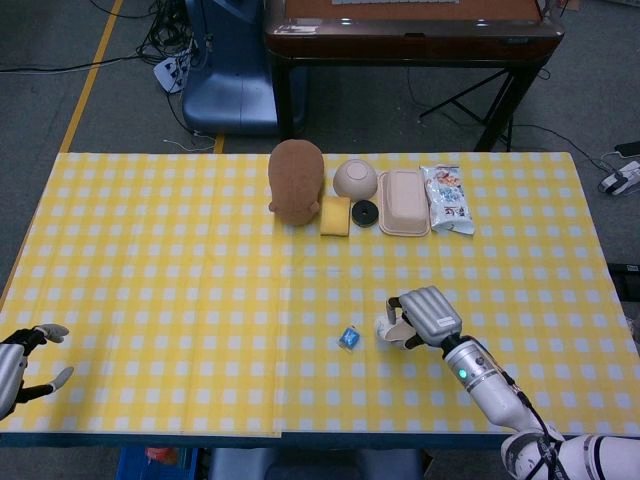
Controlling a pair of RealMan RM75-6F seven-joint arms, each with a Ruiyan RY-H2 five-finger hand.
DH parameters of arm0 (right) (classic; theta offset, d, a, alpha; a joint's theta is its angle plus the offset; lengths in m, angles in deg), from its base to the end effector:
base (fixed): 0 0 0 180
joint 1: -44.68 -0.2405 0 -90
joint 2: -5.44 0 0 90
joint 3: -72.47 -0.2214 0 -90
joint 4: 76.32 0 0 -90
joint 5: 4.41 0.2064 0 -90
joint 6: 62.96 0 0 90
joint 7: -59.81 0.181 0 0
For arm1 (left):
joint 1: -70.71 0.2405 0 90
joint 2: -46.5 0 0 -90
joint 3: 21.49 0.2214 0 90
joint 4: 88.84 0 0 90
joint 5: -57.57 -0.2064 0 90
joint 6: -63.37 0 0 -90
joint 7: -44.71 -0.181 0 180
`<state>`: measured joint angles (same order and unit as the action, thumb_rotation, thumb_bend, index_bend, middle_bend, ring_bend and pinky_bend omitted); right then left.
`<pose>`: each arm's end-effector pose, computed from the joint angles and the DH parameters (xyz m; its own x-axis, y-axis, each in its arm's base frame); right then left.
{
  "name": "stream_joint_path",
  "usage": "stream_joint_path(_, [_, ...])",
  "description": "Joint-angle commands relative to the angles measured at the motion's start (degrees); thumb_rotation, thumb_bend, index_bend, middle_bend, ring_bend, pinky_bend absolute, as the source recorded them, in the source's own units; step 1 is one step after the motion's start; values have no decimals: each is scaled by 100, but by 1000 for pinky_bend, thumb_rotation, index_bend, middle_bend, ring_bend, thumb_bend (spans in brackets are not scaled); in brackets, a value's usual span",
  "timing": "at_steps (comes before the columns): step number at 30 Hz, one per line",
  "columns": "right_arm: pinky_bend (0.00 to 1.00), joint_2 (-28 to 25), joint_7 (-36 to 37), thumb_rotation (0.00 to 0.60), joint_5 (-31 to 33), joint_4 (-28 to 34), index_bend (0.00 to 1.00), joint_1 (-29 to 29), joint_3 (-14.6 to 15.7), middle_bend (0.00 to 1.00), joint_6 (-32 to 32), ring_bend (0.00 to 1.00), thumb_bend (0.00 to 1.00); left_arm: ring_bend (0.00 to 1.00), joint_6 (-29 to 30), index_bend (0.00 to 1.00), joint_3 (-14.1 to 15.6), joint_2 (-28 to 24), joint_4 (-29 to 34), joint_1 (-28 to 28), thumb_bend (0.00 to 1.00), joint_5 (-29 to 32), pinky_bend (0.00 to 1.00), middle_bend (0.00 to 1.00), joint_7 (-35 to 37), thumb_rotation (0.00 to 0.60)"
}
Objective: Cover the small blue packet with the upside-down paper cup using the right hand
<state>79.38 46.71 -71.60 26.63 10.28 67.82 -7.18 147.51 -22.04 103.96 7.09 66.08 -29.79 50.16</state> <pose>-0.1423 -0.2949 0.0089 0.3415 -0.4052 0.8481 -0.9219 -0.3200 0.2184 -0.2782 0.2051 0.1637 0.3610 0.0588 0.9307 0.9326 -0.0217 -0.3603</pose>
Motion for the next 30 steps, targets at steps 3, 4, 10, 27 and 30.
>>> stream_joint_path(3, [1000, -165, 3338, 600, -1253, -989, 573, 370, 10, 1000, -208, 1000, 115, 409, -35, 446, 11, 22, 18, -14, 220, -4, 595, 439, -80, 600])
stream_joint_path(4, [1000, -150, 3707, 600, -1371, -1124, 573, 378, 28, 1000, -218, 1000, 115, 409, -39, 446, 14, 25, 23, -15, 220, -5, 595, 439, -95, 600])
stream_joint_path(10, [1000, -2, 5711, 600, -1912, -1990, 573, 266, 206, 1000, -452, 1000, 104, 409, -64, 446, 12, 34, 40, -23, 220, 14, 595, 439, -139, 600])
stream_joint_path(27, [1000, 397, 8795, 600, -2806, -3553, 482, -331, 855, 1000, -772, 1000, 57, 409, -18, 446, 2, -1, 44, -1, 220, 10, 595, 439, -44, 600])
stream_joint_path(30, [1000, 377, 8847, 600, -2821, -3591, 301, -353, 908, 1000, -700, 1000, 18, 409, -4, 446, 0, -10, 45, 5, 220, 7, 595, 439, -34, 600])
